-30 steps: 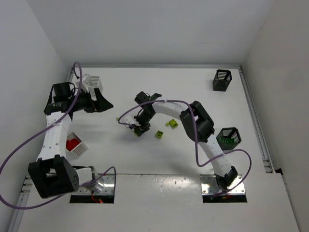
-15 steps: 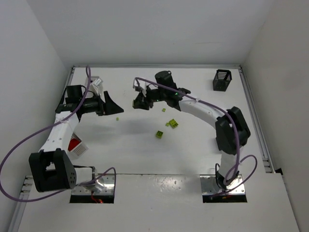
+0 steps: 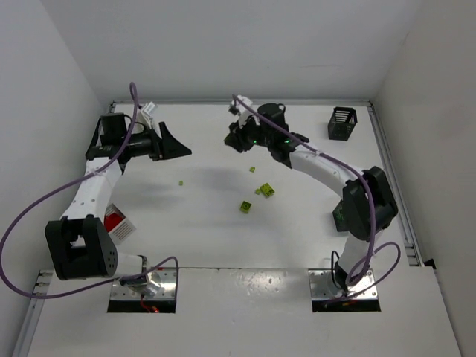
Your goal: Sort the legos into containers by color
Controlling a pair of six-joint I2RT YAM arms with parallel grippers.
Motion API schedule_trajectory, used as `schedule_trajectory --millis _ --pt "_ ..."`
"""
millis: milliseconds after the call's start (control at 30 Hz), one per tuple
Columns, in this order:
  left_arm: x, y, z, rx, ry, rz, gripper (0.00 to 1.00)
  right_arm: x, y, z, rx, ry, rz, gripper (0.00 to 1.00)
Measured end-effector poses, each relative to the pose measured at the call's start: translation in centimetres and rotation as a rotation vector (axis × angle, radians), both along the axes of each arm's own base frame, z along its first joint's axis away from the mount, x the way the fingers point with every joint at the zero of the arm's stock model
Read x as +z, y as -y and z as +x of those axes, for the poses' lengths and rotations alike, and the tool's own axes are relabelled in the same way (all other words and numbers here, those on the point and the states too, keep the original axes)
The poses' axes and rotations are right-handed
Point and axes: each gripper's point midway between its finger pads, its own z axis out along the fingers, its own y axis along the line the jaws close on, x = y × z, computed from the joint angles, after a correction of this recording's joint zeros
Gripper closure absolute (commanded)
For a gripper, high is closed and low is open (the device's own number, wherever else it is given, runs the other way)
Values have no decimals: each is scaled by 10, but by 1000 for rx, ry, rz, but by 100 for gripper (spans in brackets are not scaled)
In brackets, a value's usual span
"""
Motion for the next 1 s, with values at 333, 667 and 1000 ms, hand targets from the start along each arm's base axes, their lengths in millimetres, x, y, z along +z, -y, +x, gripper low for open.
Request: schedule_trajectory --millis 333,667,1000 --pt "14 -16 36 67 82 111 16 7 231 163 -764 -1 -48 100" --pt "-1 -30 45 149 48 196 16 -35 399 221 -1105 -84 -81 100" --pt "-6 -34 49 165 42 218 16 -44 441 238 -1177 -120 -72 100"
